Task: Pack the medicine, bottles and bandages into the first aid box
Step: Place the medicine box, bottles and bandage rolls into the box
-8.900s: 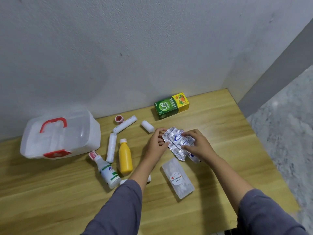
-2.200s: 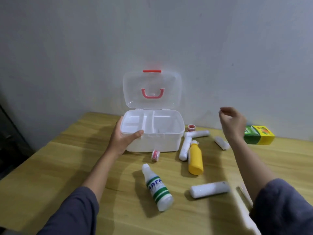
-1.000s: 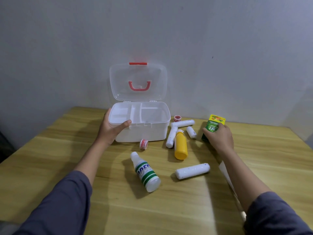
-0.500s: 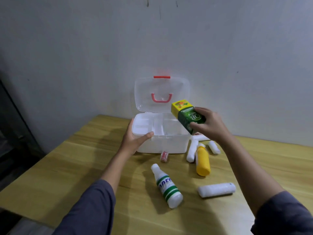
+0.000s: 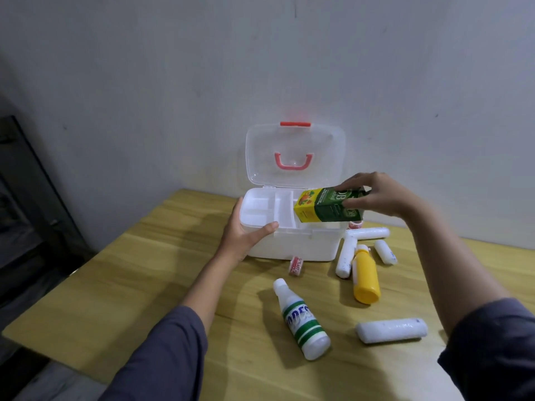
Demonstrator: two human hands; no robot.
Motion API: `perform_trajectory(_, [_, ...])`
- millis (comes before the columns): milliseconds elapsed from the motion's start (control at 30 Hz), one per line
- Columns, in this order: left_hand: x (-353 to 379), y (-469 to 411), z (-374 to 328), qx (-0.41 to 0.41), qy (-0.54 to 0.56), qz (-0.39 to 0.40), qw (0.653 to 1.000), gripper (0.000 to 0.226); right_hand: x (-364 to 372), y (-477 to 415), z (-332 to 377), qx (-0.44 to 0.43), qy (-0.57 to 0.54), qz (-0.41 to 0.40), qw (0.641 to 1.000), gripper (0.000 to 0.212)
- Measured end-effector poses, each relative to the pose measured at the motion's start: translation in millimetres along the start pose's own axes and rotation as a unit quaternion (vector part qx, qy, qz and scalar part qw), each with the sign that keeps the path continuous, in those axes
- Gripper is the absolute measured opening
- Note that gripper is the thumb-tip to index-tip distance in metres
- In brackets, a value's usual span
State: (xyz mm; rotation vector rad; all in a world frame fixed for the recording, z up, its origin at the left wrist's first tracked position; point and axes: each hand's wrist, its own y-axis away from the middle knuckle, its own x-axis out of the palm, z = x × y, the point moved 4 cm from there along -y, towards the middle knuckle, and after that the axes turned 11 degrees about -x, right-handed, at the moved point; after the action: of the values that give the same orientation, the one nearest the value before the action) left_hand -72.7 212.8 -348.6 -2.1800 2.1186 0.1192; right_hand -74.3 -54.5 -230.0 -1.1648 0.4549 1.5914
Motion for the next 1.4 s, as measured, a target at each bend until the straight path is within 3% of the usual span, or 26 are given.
perform_trajectory(467, [-70.9,-15.0,-29.0,0.022,0.005,-0.071,0.997,0.116,57.4,-97.7,59.4,-0.068,0.005,0.052,0.996,0.038])
perform_trajectory(733, [-71.7,-21.4,-32.5,0.023,0.004,-0.070,0.997,0.116,60.4,-118.5,60.6,-0.076,0.113,0.104,0.985,0.052])
perform_trajectory(933, [-66.4,-26.0,-22.4,0.019,0.000,-0.063,0.998,0.111,88.6,-117.9,50.6,-0.114,0.182,0.134,0.967,0.017])
perform_trajectory(1200, [-64.5,-26.9,-16.7,0.022,-0.006,-0.064,0.998,0.107,92.8,-120.5,44.3,-0.072,0.118,0.158,0.978,0.015])
perform_trajectory(1400, [-67.2,-21.7,-6.5,0.017,-0.006,-0.059,0.998,0.109,107.0,-118.8,44.0,-0.073,0.110,0.178,0.975,0.026])
